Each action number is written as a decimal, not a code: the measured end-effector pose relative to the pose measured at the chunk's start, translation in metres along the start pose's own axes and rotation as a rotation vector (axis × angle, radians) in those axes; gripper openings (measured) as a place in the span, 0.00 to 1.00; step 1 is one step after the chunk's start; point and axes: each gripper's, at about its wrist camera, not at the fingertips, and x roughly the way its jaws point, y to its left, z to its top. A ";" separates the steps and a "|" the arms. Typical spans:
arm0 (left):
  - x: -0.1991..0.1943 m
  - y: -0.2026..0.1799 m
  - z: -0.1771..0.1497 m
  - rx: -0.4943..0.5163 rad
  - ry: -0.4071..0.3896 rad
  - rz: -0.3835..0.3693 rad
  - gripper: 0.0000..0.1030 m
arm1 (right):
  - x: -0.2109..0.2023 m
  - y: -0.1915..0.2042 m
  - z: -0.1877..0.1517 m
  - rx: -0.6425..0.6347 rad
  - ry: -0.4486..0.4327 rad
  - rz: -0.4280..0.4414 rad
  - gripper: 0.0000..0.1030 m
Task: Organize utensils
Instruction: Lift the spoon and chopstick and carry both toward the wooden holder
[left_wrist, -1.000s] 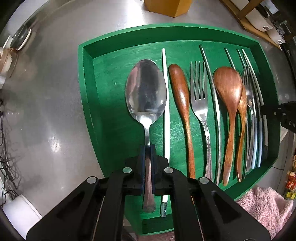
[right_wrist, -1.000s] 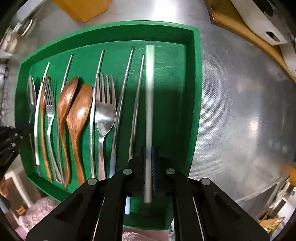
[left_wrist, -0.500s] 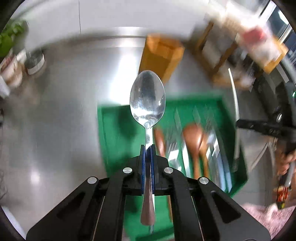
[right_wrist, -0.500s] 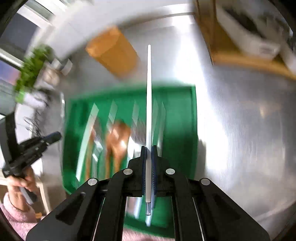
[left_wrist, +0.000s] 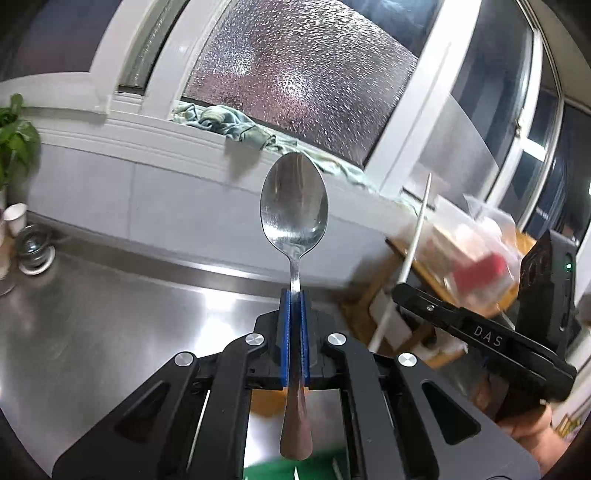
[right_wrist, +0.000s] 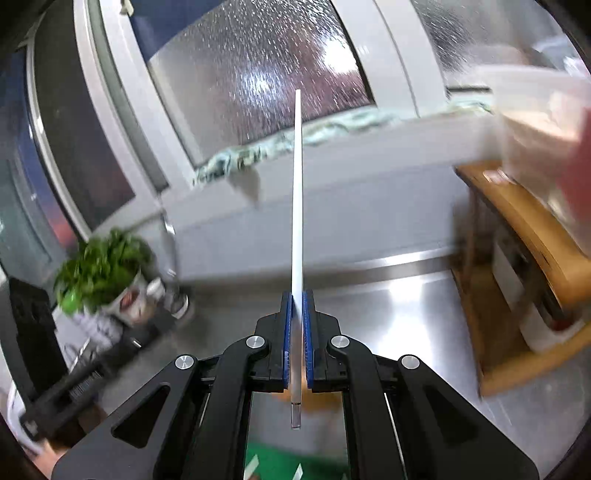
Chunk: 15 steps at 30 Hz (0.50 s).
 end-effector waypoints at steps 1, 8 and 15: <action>0.012 0.001 0.004 -0.009 -0.009 -0.004 0.04 | 0.006 0.003 0.001 -0.001 -0.008 -0.002 0.06; 0.070 0.019 0.000 -0.046 0.010 -0.014 0.04 | 0.046 0.000 0.004 -0.020 0.016 -0.034 0.06; 0.092 0.023 -0.019 -0.023 -0.010 -0.008 0.04 | 0.059 -0.015 -0.015 -0.023 0.064 -0.027 0.06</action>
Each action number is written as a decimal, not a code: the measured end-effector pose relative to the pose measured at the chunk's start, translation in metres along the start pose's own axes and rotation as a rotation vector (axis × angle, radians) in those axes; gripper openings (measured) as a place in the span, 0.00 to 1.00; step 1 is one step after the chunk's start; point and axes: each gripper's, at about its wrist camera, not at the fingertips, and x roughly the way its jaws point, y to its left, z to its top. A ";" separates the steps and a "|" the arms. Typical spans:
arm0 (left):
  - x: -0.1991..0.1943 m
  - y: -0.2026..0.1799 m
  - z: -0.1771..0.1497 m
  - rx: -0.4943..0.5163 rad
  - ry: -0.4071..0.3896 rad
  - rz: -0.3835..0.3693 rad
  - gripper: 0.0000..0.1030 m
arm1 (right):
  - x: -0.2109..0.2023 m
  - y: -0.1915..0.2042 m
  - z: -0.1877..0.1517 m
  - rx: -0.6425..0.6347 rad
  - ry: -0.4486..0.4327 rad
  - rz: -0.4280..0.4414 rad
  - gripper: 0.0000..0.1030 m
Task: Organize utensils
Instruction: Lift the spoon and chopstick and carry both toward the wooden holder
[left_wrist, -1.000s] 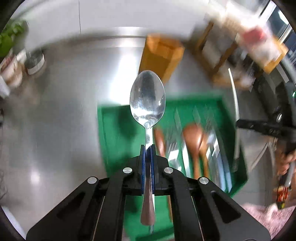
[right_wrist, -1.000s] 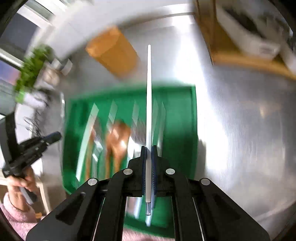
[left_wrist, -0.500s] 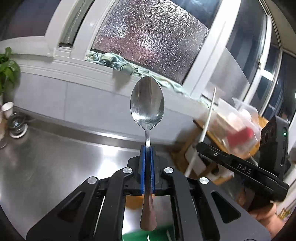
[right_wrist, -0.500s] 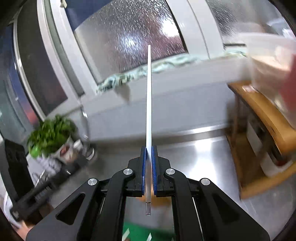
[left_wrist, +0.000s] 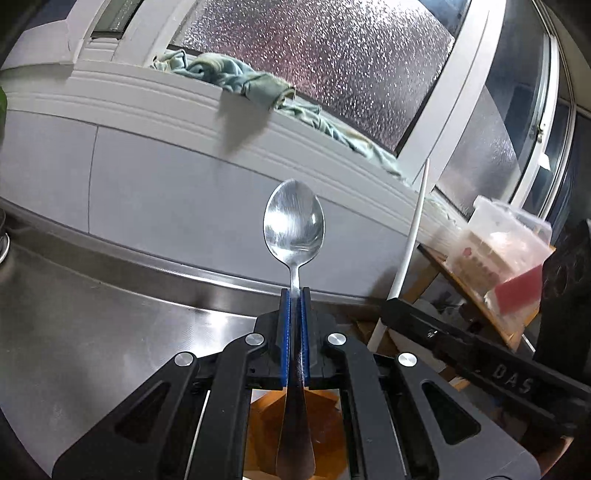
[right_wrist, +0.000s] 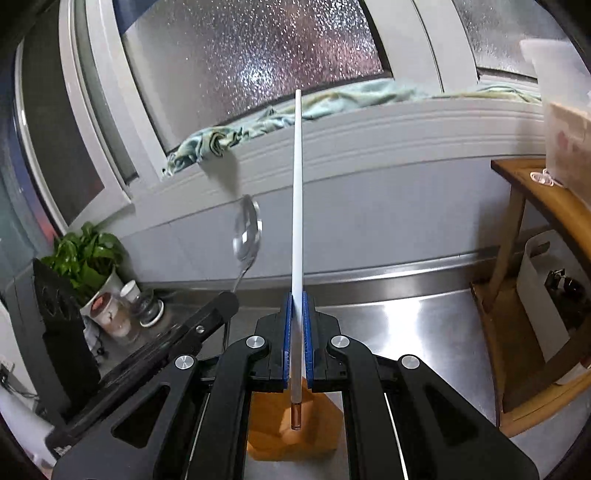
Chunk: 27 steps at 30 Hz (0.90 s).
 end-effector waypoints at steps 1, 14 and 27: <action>0.002 0.001 -0.003 0.002 -0.008 0.007 0.03 | 0.001 -0.001 0.000 0.004 0.003 0.002 0.06; 0.019 -0.003 -0.006 0.029 -0.030 -0.012 0.03 | 0.008 -0.011 -0.003 0.015 0.010 0.025 0.06; 0.007 -0.013 -0.027 0.111 -0.055 0.000 0.03 | 0.014 -0.009 -0.013 -0.009 0.040 0.045 0.06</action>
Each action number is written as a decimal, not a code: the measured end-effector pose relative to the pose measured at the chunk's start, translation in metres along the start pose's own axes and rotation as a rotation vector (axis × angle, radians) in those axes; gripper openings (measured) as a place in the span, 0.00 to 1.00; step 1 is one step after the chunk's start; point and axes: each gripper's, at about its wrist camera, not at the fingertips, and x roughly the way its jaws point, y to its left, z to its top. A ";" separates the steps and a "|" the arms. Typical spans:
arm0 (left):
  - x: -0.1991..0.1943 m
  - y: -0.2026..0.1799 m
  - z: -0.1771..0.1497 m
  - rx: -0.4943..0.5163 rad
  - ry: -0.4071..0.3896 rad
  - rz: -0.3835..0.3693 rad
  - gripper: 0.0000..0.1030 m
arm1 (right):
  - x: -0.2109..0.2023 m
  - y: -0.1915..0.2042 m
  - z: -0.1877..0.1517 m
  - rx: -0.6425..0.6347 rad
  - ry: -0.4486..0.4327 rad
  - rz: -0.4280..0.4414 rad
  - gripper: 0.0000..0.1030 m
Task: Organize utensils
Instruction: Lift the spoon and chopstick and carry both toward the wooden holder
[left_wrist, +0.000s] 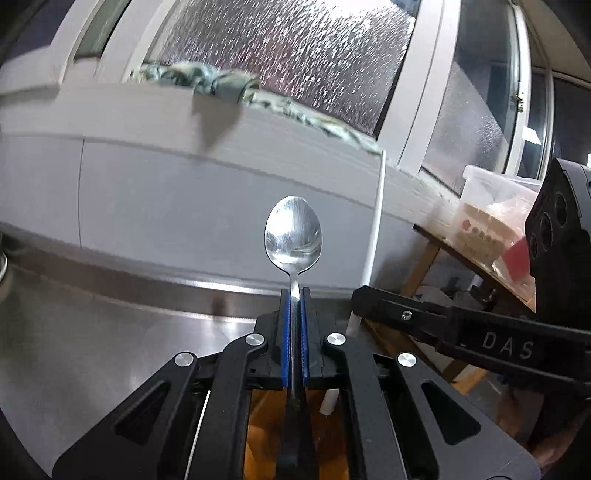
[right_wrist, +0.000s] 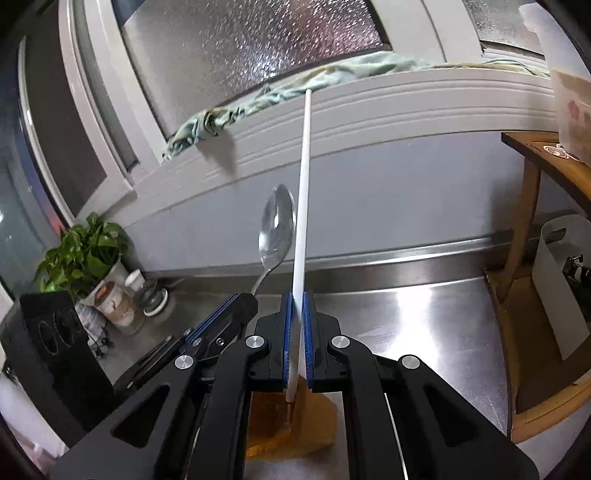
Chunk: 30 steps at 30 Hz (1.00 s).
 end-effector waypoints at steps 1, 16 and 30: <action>0.002 0.005 -0.001 -0.030 0.032 -0.007 0.03 | 0.000 0.000 -0.001 0.008 0.005 0.005 0.06; 0.005 0.050 -0.003 -0.305 0.144 -0.099 0.03 | 0.018 -0.004 -0.012 0.082 0.148 0.056 0.06; -0.001 0.053 -0.001 -0.309 0.119 -0.141 0.03 | 0.015 -0.007 -0.015 0.089 0.187 0.046 0.10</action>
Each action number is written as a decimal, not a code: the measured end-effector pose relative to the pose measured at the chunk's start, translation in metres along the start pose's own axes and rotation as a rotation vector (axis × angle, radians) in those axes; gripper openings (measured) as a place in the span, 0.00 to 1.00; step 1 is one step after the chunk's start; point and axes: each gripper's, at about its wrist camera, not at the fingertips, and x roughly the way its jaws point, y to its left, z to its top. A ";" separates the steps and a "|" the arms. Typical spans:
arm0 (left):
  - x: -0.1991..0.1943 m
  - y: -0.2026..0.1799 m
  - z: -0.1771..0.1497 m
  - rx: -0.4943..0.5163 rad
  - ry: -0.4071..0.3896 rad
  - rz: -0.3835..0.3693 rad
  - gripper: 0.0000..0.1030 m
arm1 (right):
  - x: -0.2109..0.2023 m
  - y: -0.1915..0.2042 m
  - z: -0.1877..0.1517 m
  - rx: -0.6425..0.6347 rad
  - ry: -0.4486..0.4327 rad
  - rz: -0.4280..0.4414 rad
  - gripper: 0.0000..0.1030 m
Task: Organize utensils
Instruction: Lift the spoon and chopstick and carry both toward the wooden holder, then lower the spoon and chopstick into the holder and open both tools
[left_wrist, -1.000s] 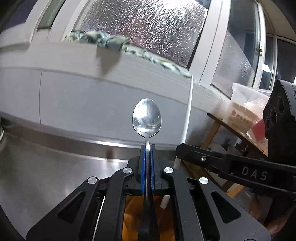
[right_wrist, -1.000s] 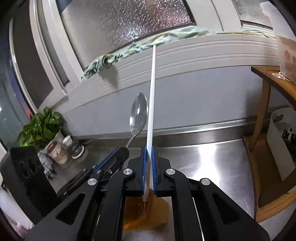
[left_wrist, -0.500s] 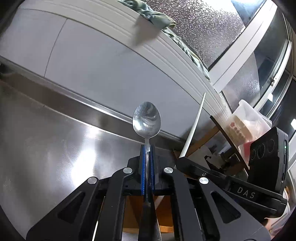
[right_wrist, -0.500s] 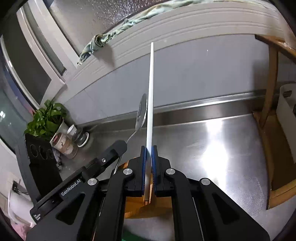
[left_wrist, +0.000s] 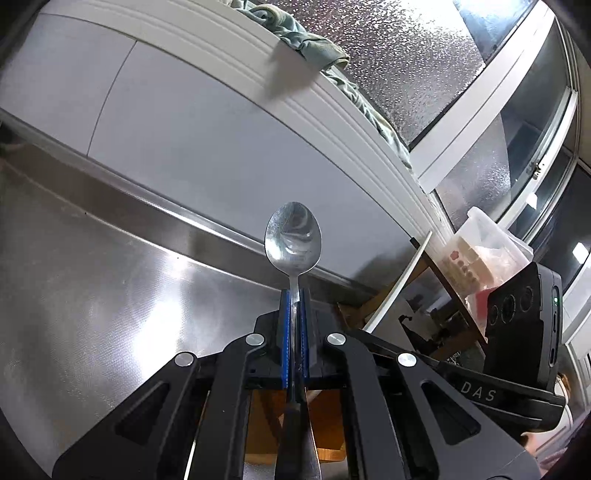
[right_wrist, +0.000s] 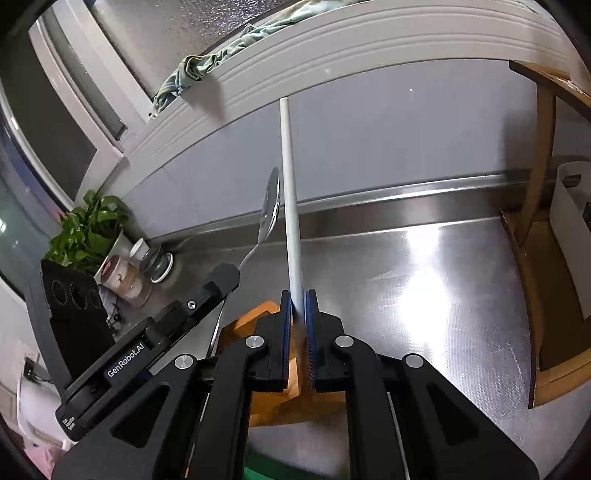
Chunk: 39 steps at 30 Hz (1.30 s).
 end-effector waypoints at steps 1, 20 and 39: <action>0.000 -0.001 0.000 0.002 0.000 -0.006 0.03 | -0.002 -0.001 0.001 0.004 -0.002 0.006 0.10; 0.016 -0.007 0.021 -0.065 -0.013 -0.124 0.03 | -0.027 -0.016 0.000 0.103 0.027 0.237 0.13; 0.011 -0.007 0.019 -0.078 0.009 -0.142 0.03 | 0.005 0.024 -0.020 0.006 0.139 0.216 0.05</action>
